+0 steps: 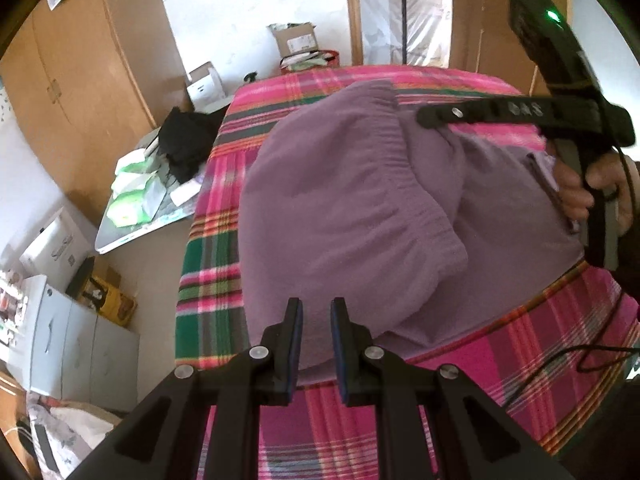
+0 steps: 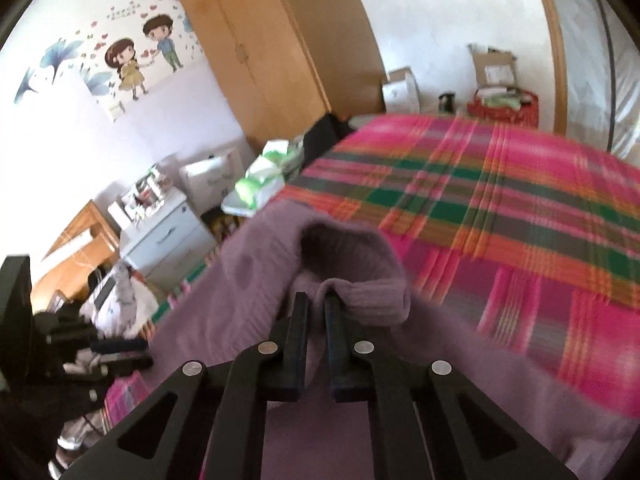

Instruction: Fold clothes

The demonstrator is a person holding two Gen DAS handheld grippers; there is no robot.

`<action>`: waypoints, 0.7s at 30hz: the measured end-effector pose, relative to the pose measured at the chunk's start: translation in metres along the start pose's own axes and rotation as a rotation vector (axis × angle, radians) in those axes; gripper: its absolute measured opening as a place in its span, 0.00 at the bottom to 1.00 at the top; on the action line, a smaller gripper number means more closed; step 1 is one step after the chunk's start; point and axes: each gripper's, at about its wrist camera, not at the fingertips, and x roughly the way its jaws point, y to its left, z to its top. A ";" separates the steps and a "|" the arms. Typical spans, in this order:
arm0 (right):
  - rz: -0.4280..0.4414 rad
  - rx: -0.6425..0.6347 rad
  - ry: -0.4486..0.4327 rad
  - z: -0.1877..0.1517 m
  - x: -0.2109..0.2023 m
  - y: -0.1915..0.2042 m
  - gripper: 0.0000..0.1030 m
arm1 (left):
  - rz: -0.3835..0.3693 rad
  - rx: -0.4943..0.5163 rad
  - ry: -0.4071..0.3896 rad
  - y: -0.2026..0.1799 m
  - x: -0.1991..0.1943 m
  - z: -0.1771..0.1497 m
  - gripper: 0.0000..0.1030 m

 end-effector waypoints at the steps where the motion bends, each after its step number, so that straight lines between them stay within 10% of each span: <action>1: -0.012 -0.002 -0.014 0.005 -0.003 -0.001 0.05 | -0.003 0.009 -0.010 -0.003 -0.002 0.002 0.14; 9: -0.042 -0.017 -0.072 0.044 -0.018 -0.011 0.04 | -0.025 0.040 -0.012 -0.014 -0.001 0.005 0.14; 19: 0.014 0.027 0.023 -0.001 -0.012 -0.012 0.10 | 0.028 0.260 0.053 -0.035 0.013 -0.028 0.14; 21: 0.002 0.040 0.035 -0.007 -0.011 -0.013 0.25 | 0.040 0.256 0.036 -0.034 0.012 -0.032 0.14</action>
